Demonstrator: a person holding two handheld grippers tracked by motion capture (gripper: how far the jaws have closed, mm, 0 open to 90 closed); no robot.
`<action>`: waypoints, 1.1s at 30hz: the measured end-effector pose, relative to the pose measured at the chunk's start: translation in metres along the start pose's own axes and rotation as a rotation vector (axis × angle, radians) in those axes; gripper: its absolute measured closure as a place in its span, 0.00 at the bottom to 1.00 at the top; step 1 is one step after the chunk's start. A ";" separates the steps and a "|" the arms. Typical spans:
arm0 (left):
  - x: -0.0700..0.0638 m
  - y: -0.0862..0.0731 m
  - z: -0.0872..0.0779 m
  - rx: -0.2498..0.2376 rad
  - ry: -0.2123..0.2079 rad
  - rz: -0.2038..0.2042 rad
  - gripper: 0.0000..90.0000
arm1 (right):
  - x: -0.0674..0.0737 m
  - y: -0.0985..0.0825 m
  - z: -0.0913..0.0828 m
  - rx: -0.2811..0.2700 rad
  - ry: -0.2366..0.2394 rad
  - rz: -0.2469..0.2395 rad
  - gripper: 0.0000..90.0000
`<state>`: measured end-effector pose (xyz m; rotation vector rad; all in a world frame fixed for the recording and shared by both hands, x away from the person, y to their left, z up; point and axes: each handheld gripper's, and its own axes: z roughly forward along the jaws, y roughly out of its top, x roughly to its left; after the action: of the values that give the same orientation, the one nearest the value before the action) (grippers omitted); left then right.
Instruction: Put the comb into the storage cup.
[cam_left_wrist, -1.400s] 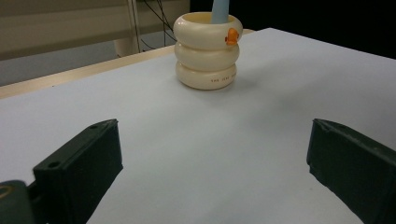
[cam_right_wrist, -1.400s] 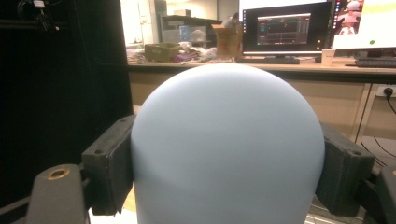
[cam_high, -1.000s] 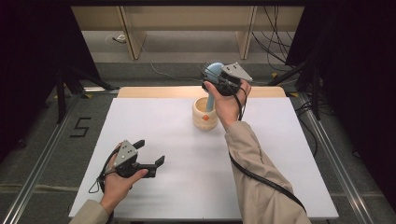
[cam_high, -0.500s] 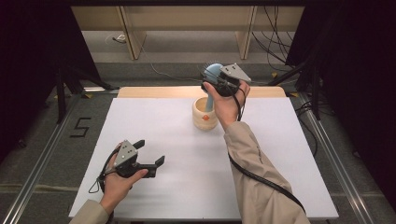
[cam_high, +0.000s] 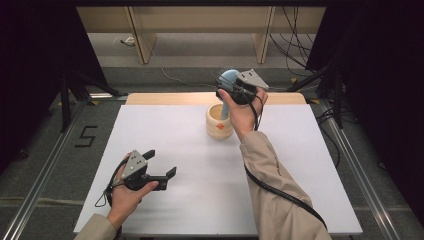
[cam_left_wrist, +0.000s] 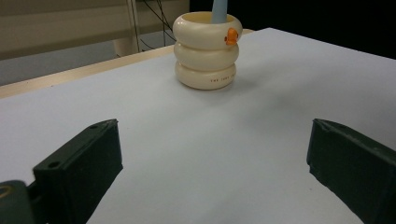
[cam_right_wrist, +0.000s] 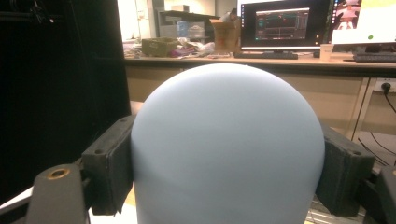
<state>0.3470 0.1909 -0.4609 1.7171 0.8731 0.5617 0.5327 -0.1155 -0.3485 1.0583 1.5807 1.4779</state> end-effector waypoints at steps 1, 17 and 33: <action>0.000 0.000 0.000 0.000 0.000 0.000 0.03 | 0.000 0.000 0.000 -0.002 0.001 0.001 0.23; 0.000 0.000 0.000 -0.001 0.000 0.000 0.03 | 0.000 -0.005 0.002 0.007 -0.002 -0.004 0.23; 0.000 0.000 0.000 -0.003 0.000 -0.001 0.03 | -0.001 -0.012 0.004 0.016 -0.006 -0.004 0.23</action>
<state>0.3468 0.1908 -0.4609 1.7142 0.8732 0.5621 0.5353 -0.1150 -0.3608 1.0666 1.5919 1.4608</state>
